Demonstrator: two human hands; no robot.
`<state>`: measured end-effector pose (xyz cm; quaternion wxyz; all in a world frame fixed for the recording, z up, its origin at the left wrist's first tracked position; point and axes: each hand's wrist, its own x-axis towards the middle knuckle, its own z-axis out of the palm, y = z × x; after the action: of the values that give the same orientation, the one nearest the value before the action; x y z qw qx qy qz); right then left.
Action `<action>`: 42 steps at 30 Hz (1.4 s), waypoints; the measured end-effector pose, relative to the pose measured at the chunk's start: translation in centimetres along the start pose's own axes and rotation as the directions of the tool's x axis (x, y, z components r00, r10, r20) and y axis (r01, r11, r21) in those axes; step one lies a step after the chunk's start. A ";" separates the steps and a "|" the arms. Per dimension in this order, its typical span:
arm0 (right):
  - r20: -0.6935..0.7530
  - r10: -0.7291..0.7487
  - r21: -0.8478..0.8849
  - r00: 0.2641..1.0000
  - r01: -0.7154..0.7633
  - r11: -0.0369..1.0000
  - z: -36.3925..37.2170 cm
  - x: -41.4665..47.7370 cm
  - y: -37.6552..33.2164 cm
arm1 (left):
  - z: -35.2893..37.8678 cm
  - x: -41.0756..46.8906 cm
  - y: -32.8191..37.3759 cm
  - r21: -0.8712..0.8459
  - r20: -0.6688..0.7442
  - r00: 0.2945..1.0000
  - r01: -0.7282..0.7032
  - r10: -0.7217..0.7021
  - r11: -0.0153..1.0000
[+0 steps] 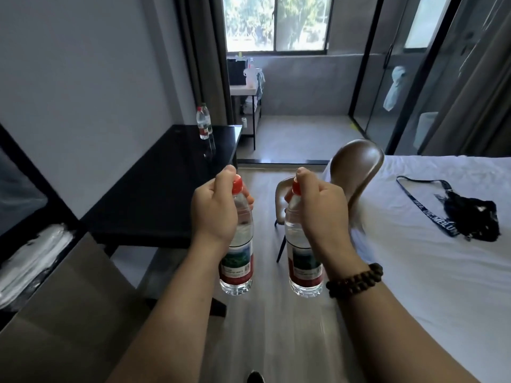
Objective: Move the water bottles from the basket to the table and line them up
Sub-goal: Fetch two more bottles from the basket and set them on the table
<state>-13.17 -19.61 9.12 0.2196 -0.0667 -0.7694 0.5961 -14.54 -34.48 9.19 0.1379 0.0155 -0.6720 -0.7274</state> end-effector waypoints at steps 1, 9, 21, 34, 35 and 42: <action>-0.007 0.004 -0.019 1.000 -0.004 1.000 1.1 2.3 0.3 | 0.6 2.6 -0.6 0.007 0.004 1.000 0.013 -0.013 1.000; -0.014 0.035 -0.077 0.999 -0.036 0.996 8.3 18.2 2.1 | 4.3 19.9 -3.4 0.034 0.041 0.998 0.036 -0.038 0.999; 0.174 -0.011 -0.004 0.985 0.012 1.000 20.5 43.1 10.2 | 10.1 44.6 -10.5 0.099 -0.068 0.998 0.024 -0.018 0.995; 0.583 -0.179 0.008 0.793 0.215 0.977 34.2 65.0 12.5 | 9.5 66.7 -13.4 0.333 -0.192 0.981 0.063 0.003 0.941; 0.605 -0.176 0.033 0.776 0.197 0.980 35.5 66.1 12.7 | 8.9 68.1 -14.0 0.339 -0.203 0.979 0.061 0.010 0.939; 0.725 -0.100 0.007 0.681 0.137 0.991 46.4 73.9 16.4 | 4.4 78.4 -18.9 0.324 -0.262 0.965 0.095 -0.007 0.941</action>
<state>-101.29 -29.24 3.74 -0.0649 0.2180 -0.8102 0.5403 -94.25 -46.49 3.87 0.2003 0.1503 -0.7611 -0.5983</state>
